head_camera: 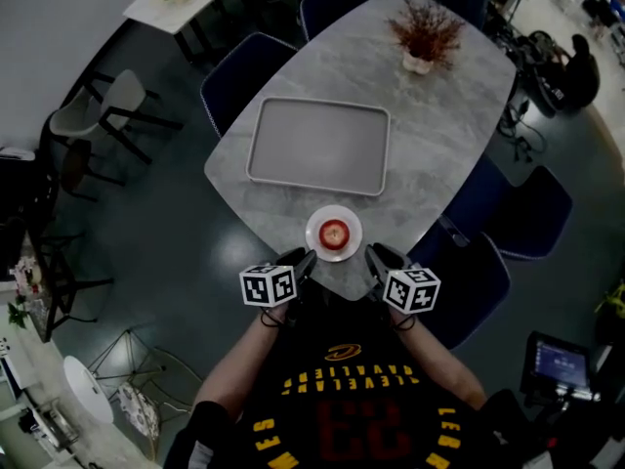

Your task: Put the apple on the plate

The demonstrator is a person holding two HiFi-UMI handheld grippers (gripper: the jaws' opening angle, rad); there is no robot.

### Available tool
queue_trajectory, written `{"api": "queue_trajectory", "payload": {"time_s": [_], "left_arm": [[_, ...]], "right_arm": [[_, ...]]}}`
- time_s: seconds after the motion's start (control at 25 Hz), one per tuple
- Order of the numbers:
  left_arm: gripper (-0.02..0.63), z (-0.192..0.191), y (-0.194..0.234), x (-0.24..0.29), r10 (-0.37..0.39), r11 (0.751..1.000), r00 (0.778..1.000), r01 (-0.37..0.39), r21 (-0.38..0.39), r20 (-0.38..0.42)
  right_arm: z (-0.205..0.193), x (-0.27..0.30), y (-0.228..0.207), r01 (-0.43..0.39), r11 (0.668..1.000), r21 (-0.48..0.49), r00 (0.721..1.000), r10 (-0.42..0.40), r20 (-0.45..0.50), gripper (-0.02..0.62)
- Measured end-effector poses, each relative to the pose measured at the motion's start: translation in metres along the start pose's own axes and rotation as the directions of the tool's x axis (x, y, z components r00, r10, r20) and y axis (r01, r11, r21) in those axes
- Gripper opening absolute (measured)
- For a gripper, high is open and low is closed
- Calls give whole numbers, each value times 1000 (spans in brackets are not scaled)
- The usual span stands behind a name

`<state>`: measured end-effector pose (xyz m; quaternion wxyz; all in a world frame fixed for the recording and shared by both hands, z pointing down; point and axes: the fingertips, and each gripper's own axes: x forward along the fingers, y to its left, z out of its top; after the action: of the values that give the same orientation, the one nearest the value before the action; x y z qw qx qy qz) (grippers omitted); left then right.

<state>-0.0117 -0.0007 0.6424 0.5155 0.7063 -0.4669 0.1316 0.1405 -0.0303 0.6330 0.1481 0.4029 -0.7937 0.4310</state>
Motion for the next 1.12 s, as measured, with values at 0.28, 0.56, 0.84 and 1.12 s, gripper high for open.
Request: {"api": "queue_trajectory", "payload": {"time_s": [0.28, 0.56, 0.84, 1.12], "left_arm": [[121, -5, 42, 36, 27, 999, 995, -31, -32, -93], [121, -4, 49, 44, 2, 1000, 986, -4, -11, -164], [121, -24, 47, 63, -32, 999, 962, 21, -41, -272], [118, -27, 50, 69, -62, 996, 955, 38, -85, -290]], "right_arm": [[-27, 37, -28, 76, 996, 51, 990, -70, -121, 83], [-50, 59, -35, 121, 979, 161, 973, -86, -212, 83], [-62, 60, -40, 134, 973, 186, 966, -87, -244, 83], [-70, 68, -40, 124, 971, 205, 957, -62, -283, 81]]}}
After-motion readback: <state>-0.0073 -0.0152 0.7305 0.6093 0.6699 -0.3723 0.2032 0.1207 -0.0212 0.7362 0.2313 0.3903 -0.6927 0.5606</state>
